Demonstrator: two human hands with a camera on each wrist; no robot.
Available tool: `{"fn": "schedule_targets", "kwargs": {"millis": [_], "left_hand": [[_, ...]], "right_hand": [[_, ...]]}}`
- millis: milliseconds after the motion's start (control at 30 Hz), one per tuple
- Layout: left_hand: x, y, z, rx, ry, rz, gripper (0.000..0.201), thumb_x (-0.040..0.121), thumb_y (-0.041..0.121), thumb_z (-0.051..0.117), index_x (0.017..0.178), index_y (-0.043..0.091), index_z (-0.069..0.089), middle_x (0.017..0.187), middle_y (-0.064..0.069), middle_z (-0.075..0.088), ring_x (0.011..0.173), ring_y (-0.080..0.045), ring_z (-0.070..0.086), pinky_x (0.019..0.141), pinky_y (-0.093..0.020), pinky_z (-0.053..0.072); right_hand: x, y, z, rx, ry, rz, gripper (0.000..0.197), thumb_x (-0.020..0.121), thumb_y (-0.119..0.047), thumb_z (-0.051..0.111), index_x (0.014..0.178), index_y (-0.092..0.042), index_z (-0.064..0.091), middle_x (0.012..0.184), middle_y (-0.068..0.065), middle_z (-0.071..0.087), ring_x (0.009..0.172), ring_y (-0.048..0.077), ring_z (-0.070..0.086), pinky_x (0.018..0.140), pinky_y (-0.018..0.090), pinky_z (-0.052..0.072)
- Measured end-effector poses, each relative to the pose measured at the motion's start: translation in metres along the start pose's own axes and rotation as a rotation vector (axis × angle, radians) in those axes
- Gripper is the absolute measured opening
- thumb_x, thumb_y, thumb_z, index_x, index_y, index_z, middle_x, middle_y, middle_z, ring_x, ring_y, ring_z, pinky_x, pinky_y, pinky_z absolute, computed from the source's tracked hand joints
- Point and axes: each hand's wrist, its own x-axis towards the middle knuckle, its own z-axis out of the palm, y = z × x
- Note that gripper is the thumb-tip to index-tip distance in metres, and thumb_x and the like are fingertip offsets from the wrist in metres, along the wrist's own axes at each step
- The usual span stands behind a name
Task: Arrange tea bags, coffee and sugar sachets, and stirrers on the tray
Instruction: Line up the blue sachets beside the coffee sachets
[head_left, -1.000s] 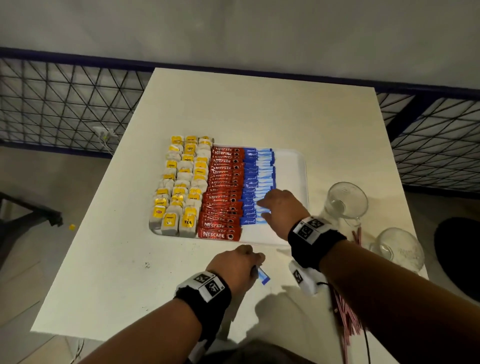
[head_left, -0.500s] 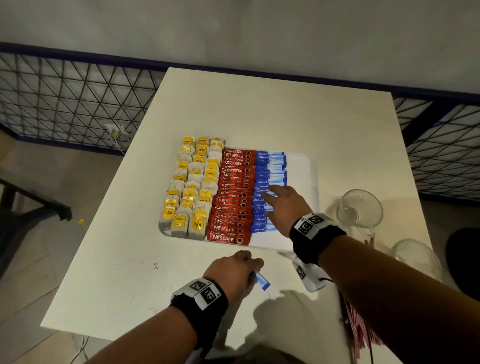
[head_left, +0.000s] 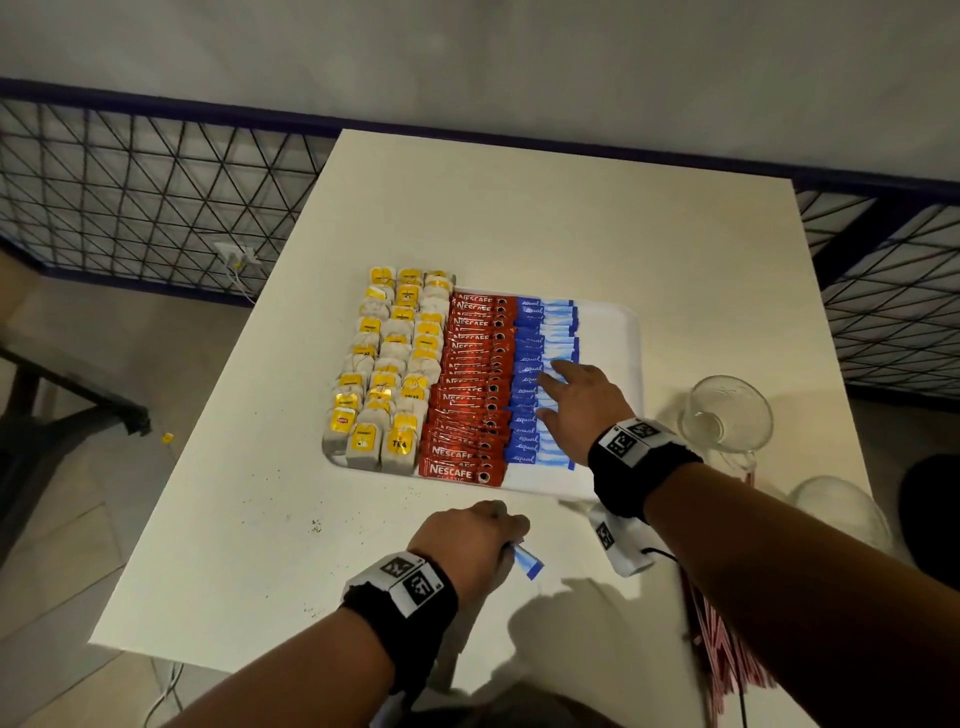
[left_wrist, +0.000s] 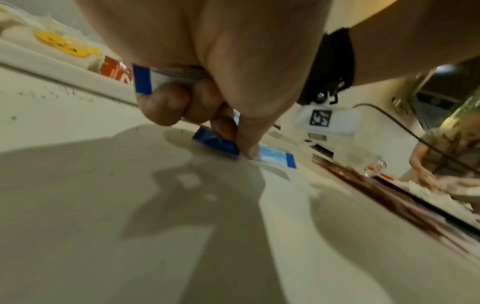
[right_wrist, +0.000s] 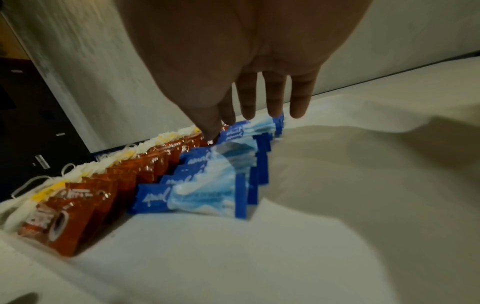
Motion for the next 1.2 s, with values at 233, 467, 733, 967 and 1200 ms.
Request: {"fn": "schedule_targets", "kwargs": {"millis": [233,467,733,967,1200], "left_hand": [[0.02,-0.012,-0.055,-0.205,0.251,-0.168,0.02,0.091,0.032,0.054,0.101,0.025,0.07,0.107,-0.001,0.058,0.095,-0.026,0.06,0.08,-0.031,0.048],[0.059,0.006,-0.064,0.06,0.156,-0.09,0.027,0.095,0.027,0.05,0.115,0.021,0.067,0.117,-0.005,0.053,0.106,-0.028,0.057,0.081,-0.034,0.045],[0.067,0.01,-0.054,0.111,0.117,-0.077,0.028,0.096,0.027,0.048,0.116,0.02,0.065,0.117,-0.006,0.056,0.106,-0.028,0.058,0.082,-0.035,0.047],[0.067,0.01,-0.057,0.067,0.165,-0.056,0.025,0.094,0.028,0.052,0.115,0.021,0.064,0.115,-0.004,0.057,0.104,-0.026,0.058,0.08,-0.033,0.046],[0.049,-0.016,-0.082,-0.383,0.437,-0.286,0.005,0.087,0.018,0.06,0.091,0.017,0.057,0.074,0.003,0.055,0.07,-0.018,0.052,0.061,-0.027,0.037]], "right_hand": [[-0.031,-0.003,-0.015,0.35,0.064,-0.23,0.02,0.092,-0.027,0.058,0.107,-0.02,0.07,0.105,-0.002,0.066,0.099,0.016,0.058,0.088,0.027,0.044],[-0.047,0.015,-0.017,0.146,-0.089,-0.133,0.022,0.09,-0.028,0.056,0.106,-0.026,0.071,0.11,-0.004,0.065,0.104,0.018,0.058,0.088,0.028,0.044],[-0.047,0.016,-0.004,0.137,-0.164,-0.062,0.025,0.091,-0.04,0.056,0.107,-0.026,0.068,0.113,-0.002,0.063,0.103,0.02,0.057,0.086,0.03,0.047],[-0.043,0.012,0.0,0.123,-0.155,-0.029,0.017,0.091,-0.03,0.053,0.092,-0.028,0.069,0.105,-0.002,0.064,0.093,0.021,0.058,0.074,0.028,0.046],[-0.038,0.015,-0.001,0.123,-0.206,-0.007,0.01,0.089,-0.035,0.059,0.084,-0.031,0.066,0.102,-0.008,0.064,0.096,0.018,0.058,0.075,0.027,0.042]]}}
